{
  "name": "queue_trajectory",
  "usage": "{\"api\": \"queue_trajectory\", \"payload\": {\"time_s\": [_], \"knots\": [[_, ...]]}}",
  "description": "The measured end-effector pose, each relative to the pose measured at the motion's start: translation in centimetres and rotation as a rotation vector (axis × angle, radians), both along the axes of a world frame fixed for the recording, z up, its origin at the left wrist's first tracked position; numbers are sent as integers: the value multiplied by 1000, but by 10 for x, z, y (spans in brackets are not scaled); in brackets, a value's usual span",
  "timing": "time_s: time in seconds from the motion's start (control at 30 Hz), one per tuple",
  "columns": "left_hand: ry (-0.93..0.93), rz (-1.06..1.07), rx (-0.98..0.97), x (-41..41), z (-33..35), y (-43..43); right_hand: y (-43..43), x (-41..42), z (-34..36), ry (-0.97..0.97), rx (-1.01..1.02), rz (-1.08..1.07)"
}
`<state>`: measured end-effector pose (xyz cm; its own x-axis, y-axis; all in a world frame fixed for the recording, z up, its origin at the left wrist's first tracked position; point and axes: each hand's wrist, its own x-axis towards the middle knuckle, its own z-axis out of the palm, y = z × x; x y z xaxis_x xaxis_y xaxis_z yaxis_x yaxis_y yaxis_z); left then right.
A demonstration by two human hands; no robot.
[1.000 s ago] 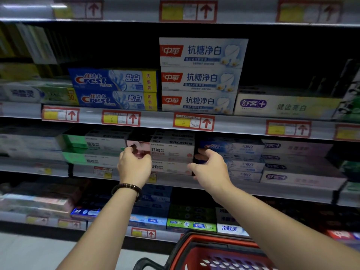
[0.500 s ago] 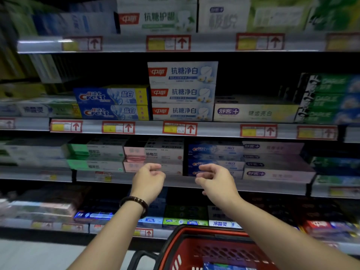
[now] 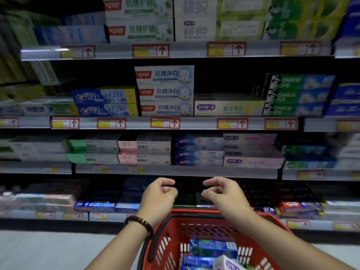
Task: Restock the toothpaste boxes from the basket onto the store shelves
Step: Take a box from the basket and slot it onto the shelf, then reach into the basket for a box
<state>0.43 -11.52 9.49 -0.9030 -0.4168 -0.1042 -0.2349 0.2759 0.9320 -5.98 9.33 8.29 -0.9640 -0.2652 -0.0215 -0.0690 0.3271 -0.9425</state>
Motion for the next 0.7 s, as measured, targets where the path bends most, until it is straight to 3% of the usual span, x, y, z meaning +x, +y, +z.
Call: {"api": "queue_trajectory", "payload": {"time_s": [0.37, 0.53, 0.7], "knots": [[-95, -32, 59, 37, -30, 44, 54, 38, -40, -67, -3, 10], [-179, -30, 232, 42, -41, 54, 77, 47, -56, -131, -5, -6], [-241, -44, 145, 51, -57, 60, 96, 57, -65, -193, -30, -22]]}}
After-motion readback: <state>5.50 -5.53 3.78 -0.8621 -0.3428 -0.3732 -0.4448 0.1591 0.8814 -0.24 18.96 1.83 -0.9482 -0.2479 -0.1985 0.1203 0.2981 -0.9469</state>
